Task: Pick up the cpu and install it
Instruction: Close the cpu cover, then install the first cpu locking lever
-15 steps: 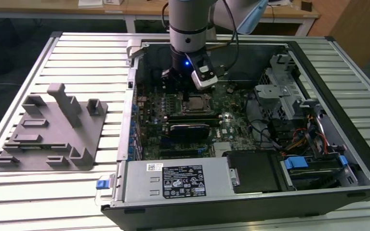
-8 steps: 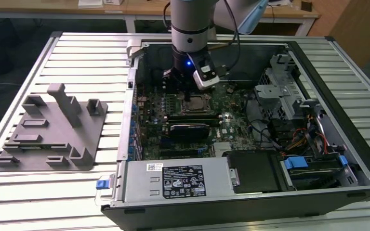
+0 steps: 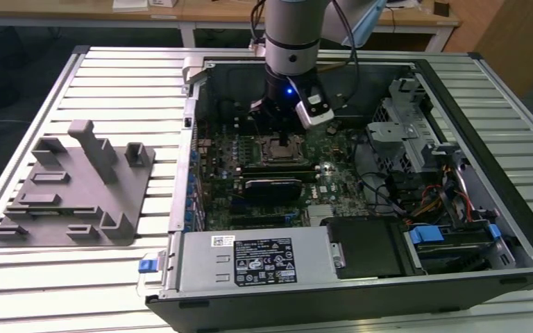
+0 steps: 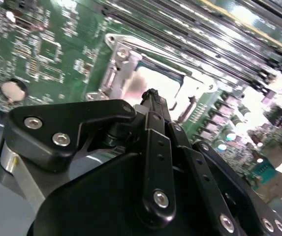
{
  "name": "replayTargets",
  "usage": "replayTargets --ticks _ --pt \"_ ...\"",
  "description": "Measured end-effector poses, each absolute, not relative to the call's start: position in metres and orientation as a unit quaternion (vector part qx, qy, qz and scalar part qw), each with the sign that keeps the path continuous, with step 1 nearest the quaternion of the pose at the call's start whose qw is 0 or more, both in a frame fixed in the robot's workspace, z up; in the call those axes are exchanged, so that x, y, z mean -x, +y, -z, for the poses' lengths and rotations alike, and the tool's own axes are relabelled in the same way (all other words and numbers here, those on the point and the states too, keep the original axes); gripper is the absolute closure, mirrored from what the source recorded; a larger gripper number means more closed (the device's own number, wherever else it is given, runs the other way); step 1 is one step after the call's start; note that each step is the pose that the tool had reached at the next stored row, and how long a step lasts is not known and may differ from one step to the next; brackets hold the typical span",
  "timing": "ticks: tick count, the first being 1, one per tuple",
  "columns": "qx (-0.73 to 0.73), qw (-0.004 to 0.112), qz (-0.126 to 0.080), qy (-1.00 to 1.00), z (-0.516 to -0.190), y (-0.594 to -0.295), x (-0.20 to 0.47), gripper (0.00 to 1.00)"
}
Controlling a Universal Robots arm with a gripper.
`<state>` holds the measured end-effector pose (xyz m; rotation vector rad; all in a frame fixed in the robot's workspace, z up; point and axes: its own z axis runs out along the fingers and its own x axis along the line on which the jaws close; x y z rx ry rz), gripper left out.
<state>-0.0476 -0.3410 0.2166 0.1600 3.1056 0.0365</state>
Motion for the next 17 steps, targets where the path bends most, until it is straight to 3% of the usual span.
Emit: replayTargets --ticks 17 --pt "-0.051 0.016 -0.012 0.998 -0.221 -0.341 0.0451 0.89"
